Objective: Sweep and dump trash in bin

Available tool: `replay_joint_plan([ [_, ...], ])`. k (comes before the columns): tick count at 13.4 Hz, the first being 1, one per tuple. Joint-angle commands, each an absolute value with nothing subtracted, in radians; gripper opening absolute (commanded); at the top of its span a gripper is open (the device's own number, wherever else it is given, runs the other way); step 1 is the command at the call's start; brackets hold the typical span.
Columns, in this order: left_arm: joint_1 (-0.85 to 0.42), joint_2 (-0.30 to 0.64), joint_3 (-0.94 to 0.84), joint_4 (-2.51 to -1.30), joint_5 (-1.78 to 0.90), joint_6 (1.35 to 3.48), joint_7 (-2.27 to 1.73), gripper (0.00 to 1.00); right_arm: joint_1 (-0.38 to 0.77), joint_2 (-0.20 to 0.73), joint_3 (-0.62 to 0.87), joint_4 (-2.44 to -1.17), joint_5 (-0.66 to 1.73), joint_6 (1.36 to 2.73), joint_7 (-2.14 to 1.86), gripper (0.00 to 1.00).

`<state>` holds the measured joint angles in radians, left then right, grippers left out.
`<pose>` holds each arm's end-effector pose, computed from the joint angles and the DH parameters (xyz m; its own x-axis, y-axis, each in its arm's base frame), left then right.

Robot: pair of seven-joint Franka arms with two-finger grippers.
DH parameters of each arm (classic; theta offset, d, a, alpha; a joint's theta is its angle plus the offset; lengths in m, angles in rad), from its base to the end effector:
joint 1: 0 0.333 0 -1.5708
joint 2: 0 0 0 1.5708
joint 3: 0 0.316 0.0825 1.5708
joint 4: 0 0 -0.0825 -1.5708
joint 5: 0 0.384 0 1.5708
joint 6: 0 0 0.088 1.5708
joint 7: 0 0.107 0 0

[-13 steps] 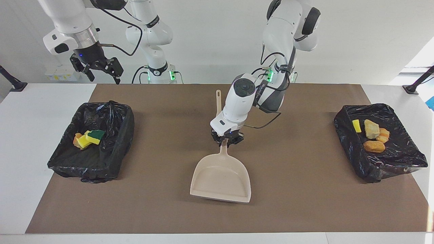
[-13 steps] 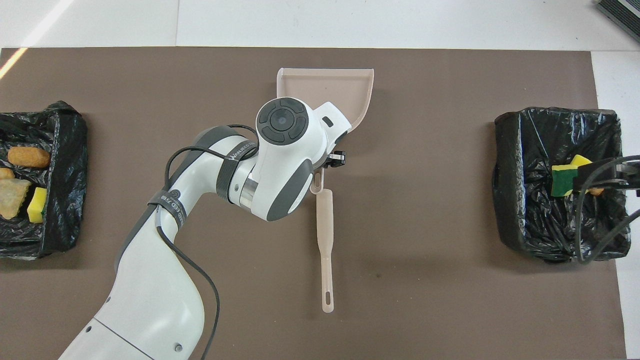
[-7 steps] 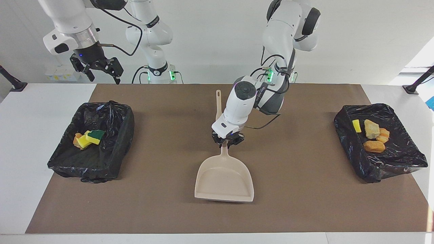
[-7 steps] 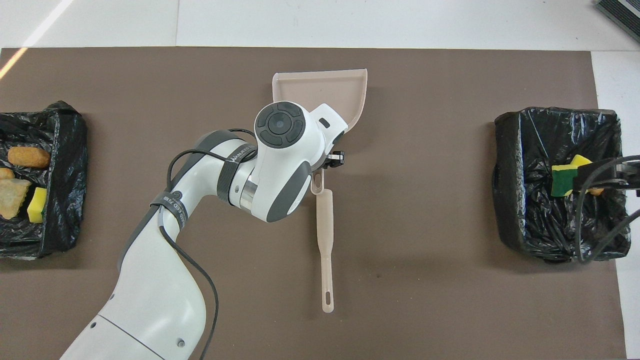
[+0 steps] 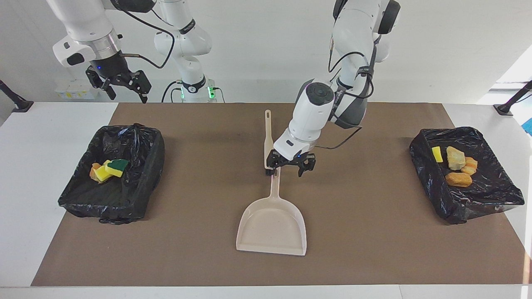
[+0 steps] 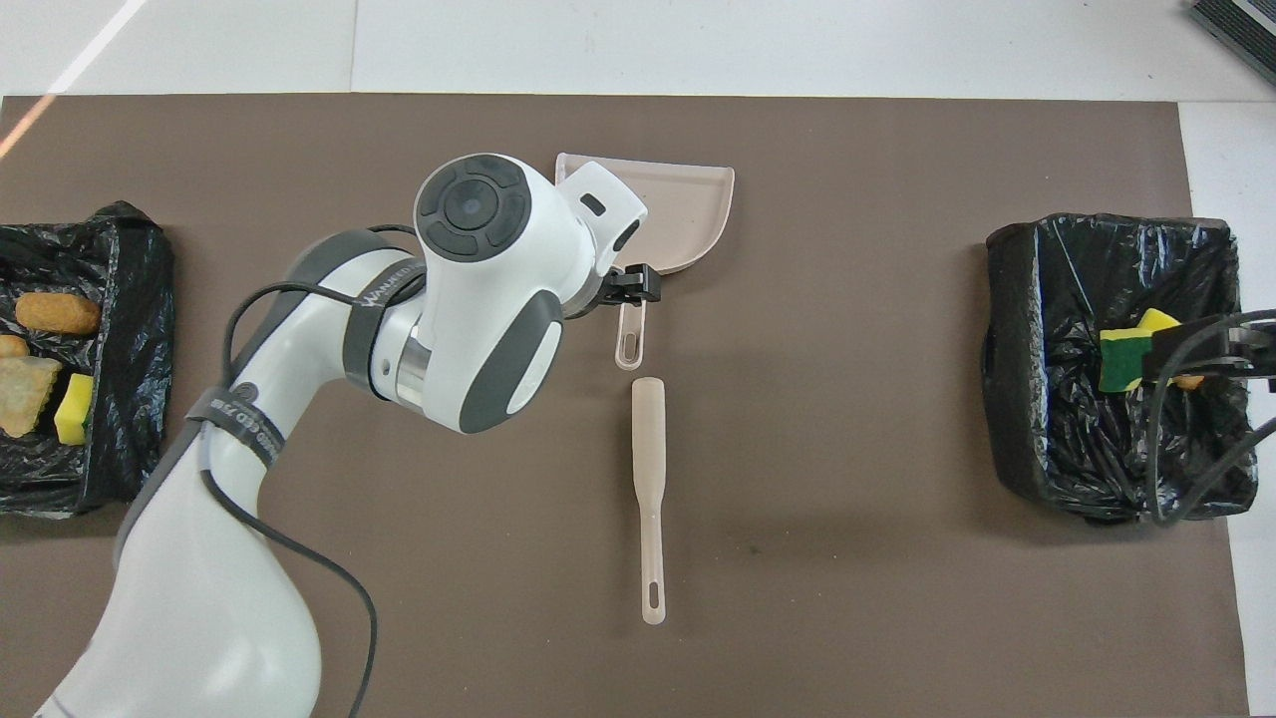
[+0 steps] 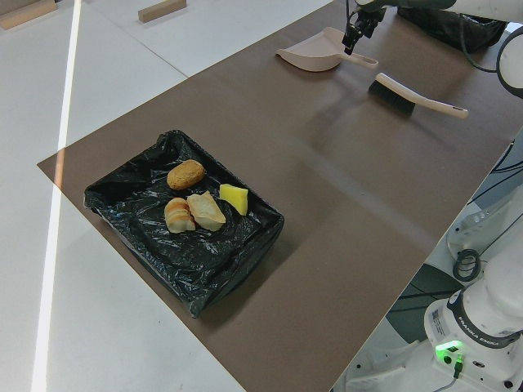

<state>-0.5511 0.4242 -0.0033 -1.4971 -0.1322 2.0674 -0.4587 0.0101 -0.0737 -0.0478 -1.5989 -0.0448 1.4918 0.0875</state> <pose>0.5892 -0.3725 0.4401 0.9968 -0.0343 0.0715 -0.0464 -0.9835 0.1749 0.5226 -0.0258 0.6443 0.9913 -0.1280 -0.0297 -0.1267 -0.9910 0.0440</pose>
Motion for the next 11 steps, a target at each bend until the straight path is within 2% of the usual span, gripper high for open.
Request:
replay_joint_plan([
  [1,-0.512,0.362,-0.002,-1.513,-0.141,1.985,-0.449,1.0,0.006,-0.095,-0.048,-1.618,-0.026,1.488,0.058,1.0],
  [4,-0.447,0.287,0.002,-1.517,-0.138,1.901,-0.356,1.0,0.006,-0.095,-0.048,-1.618,-0.026,1.488,0.058,1.0],
  [6,-0.341,0.229,0.002,-1.525,-0.146,1.841,-0.316,1.0,0.006,-0.095,-0.048,-1.618,-0.026,1.488,0.058,1.0],
  [11,-0.193,0.203,0.005,-1.526,-0.137,1.721,-0.134,1.0,0.006,-0.095,-0.048,-1.618,-0.026,1.488,0.058,1.0],
])
